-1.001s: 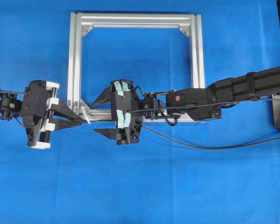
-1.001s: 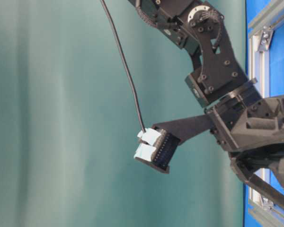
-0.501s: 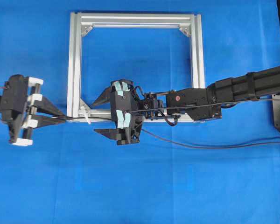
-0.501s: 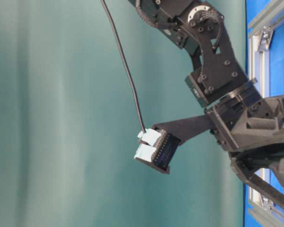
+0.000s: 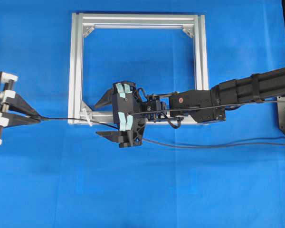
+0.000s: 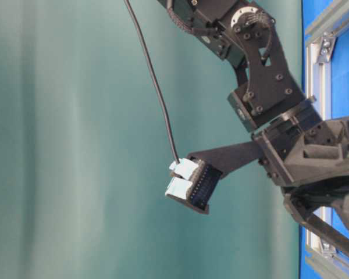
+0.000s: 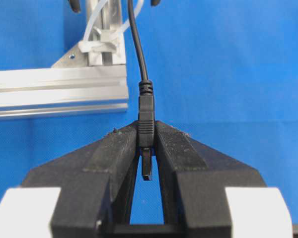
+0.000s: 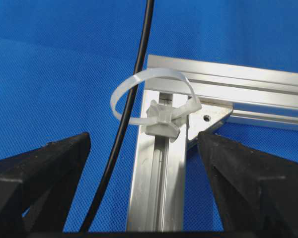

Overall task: Insert the wire through the string loop located on the left side.
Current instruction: 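Pull the cable leftward through the loop with the left gripper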

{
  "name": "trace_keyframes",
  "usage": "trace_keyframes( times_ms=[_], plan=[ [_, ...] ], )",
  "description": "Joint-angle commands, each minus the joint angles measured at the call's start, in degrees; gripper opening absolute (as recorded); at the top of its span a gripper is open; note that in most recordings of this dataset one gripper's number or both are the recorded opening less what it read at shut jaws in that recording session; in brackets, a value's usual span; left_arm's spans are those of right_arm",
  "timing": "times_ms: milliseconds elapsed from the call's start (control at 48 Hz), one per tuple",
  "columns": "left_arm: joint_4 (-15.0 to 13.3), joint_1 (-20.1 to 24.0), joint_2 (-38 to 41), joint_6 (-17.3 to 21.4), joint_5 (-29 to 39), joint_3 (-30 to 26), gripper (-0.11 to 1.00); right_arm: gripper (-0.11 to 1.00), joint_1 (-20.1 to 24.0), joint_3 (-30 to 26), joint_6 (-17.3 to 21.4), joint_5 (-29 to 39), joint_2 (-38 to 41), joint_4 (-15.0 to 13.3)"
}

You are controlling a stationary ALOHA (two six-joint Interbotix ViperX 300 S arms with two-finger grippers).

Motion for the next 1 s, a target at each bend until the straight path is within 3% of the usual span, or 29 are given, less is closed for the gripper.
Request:
trace_keyframes(
  times_ms=[0,876,918,980],
  plan=[
    [0.1,-0.1,-3.3,0.0,2.5,-0.9,0.08,0.94,-0.1,-0.7,-0.1,-0.3,-1.7,0.0],
    [0.4,-0.1,-2.6,0.8,2.6,-0.5,0.08,0.94,0.0,-1.0,-0.1,-0.4,-1.8,-0.1],
    [0.4,-0.1,-2.5,0.8,2.6,-0.5,0.12,0.94,0.0,-1.0,-0.1,-0.4,-1.8,-0.1],
    [0.4,0.3,-2.2,0.5,2.5,-0.5,0.25,0.94,-0.1,-1.0,-0.1,-0.4,-1.8,-0.1]
  ],
)
